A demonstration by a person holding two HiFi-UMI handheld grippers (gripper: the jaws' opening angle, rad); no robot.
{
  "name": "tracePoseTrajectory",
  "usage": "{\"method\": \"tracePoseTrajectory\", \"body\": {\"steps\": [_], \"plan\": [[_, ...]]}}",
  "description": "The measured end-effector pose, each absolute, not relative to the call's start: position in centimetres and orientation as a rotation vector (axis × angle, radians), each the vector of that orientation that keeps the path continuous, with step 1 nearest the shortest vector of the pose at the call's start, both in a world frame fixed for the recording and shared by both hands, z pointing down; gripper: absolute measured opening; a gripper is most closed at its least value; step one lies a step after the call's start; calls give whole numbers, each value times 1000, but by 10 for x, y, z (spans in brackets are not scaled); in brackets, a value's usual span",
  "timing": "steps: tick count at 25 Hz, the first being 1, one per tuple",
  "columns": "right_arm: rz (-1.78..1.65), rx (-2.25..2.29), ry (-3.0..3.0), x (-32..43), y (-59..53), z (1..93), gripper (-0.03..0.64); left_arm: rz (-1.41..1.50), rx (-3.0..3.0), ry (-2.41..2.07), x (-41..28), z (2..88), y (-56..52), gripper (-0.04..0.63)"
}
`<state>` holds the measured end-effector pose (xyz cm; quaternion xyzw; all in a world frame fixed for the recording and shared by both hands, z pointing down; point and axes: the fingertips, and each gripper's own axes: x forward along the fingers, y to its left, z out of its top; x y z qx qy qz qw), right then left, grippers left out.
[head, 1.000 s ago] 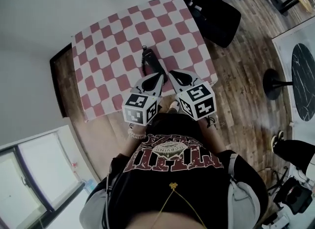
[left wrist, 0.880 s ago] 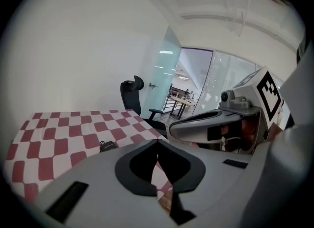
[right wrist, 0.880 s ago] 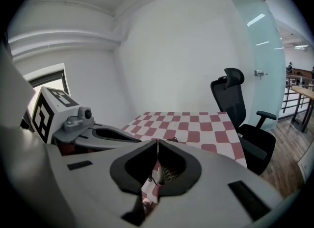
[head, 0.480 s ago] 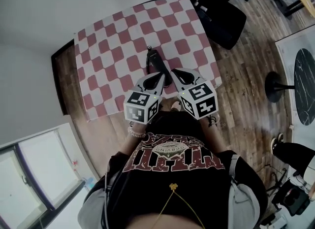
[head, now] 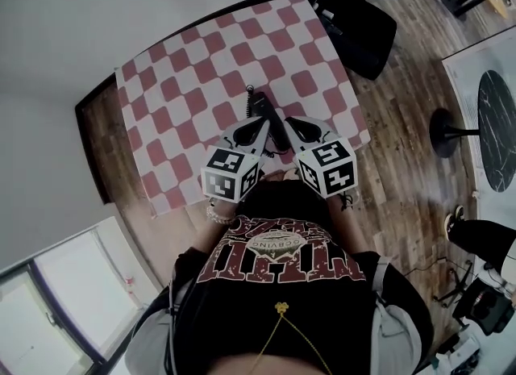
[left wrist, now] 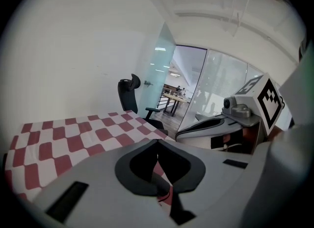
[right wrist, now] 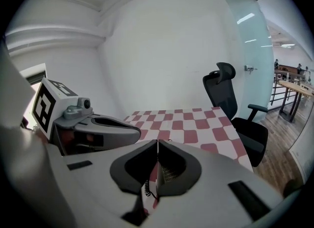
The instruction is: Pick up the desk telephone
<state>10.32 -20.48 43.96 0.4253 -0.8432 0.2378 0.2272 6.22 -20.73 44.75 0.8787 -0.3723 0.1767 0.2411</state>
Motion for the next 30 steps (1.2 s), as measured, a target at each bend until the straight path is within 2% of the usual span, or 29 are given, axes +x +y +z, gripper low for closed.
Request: {"method": "tracePoseTrajectory", "body": {"steps": [16,30], "plan": [[715,1279,-2128,63,-212,485,21,506,2407,-824,9,487,-207,8],[709,1177,-2101,74,-219,518,21,534,2341,-904,9,501,-215,8]]}}
